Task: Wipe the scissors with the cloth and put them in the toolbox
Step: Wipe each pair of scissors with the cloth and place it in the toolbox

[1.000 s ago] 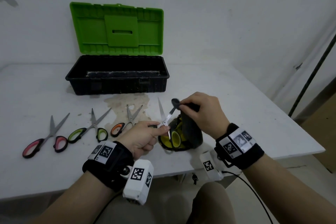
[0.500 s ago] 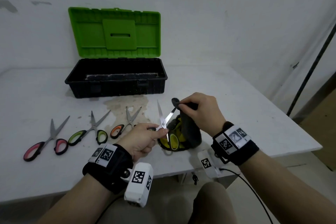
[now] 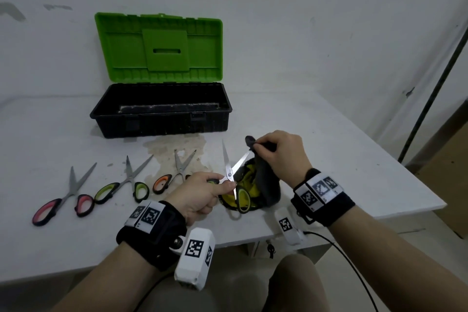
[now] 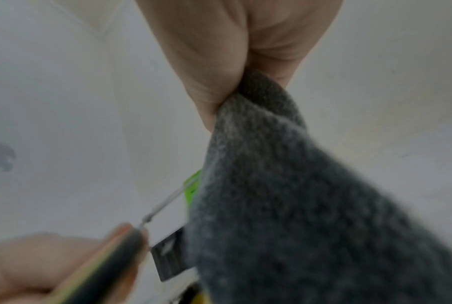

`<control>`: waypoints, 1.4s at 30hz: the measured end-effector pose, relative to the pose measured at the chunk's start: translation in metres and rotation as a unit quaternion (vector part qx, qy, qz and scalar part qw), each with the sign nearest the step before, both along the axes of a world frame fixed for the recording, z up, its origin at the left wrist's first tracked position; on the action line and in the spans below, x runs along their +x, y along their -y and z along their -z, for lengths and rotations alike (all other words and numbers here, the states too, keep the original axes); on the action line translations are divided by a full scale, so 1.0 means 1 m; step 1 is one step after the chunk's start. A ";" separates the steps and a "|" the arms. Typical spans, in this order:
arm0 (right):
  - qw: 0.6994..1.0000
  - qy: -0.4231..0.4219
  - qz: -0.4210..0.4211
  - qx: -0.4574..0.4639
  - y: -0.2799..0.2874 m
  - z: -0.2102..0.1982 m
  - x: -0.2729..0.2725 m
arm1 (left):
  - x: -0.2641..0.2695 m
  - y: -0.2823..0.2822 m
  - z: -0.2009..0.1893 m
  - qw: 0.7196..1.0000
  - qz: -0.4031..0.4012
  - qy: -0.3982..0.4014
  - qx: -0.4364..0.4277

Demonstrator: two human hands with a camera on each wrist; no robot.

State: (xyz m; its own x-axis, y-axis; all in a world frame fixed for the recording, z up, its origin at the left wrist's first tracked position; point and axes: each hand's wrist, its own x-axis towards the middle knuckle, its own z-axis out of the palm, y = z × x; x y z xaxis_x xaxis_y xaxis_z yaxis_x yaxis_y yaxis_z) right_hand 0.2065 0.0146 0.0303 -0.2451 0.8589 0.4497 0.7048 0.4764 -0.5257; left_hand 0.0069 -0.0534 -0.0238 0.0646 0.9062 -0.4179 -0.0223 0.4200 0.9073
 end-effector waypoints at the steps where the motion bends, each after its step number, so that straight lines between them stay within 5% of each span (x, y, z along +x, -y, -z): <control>1: 1.000 -0.018 -0.001 0.006 0.001 -0.002 0.002 | 0.000 0.000 0.000 1.000 -0.003 0.004 0.000; 8: 0.991 0.038 -0.126 0.006 0.028 0.009 -0.017 | 0.001 -0.006 -0.003 1.000 0.005 -0.010 0.014; 18: 0.999 -0.025 0.021 0.005 -0.002 -0.004 0.004 | 0.001 -0.002 0.002 1.000 -0.003 -0.009 0.007; 24: 0.993 0.039 -0.110 0.019 0.025 0.006 -0.008 | -0.002 -0.005 0.000 1.000 -0.003 0.002 0.005; 28: 0.990 0.055 -0.127 0.007 0.025 0.018 -0.014 | 0.001 -0.003 0.000 1.000 0.005 -0.012 0.003; 37: 0.999 0.010 0.029 -0.037 -0.013 0.002 0.011 | -0.002 0.007 -0.010 0.999 0.040 -0.011 -0.003; 42: 0.998 -0.050 0.035 -0.031 -0.009 0.001 0.021 | -0.004 0.005 -0.016 0.999 0.031 -0.016 -0.025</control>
State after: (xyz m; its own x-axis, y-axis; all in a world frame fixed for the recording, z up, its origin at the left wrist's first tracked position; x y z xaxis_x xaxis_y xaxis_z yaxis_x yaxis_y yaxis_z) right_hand 0.2279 0.0236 0.0298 -0.1407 0.8990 0.4147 0.6770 0.3930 -0.6223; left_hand 0.0026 -0.0583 -0.0077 0.1051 0.8790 -0.4650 0.0340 0.4642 0.8851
